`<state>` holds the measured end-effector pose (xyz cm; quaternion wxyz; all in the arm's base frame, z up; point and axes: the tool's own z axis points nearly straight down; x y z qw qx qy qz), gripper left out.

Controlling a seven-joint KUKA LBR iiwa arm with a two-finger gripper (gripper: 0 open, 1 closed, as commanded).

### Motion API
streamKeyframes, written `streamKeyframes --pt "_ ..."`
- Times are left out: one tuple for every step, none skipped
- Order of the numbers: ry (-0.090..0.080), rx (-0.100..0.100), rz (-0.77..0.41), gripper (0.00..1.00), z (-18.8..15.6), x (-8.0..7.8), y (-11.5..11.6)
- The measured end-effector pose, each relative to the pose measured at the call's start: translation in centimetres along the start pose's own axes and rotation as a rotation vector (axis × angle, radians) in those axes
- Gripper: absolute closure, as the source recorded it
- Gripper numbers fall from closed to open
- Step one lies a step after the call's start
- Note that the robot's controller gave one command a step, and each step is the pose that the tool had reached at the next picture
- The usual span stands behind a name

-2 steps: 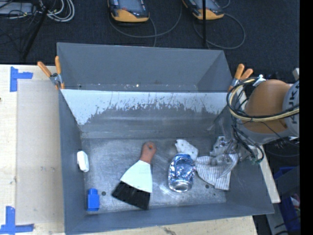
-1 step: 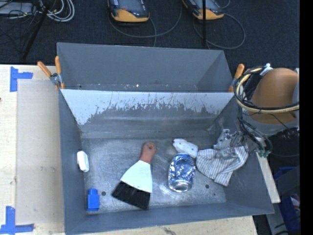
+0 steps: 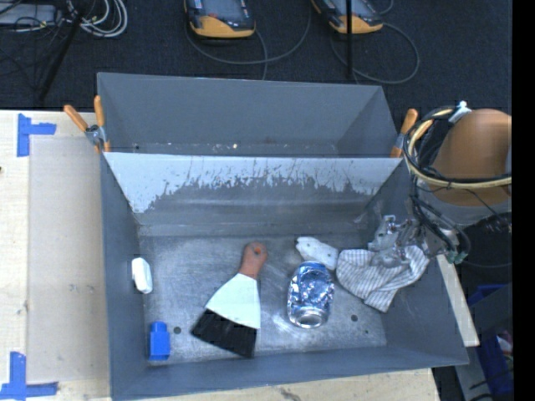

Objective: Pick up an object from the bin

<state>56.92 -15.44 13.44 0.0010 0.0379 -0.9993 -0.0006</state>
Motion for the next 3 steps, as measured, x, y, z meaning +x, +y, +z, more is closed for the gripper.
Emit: streamKeyframes --pt "-0.004 0.002 0.003 1.00 -1.3 -0.2 0.0" --pt "-0.005 0.002 -0.081 1.00 -2.3 -2.1 2.0" --pt "-0.003 0.001 -0.020 1.00 -12.7 1.5 2.3"
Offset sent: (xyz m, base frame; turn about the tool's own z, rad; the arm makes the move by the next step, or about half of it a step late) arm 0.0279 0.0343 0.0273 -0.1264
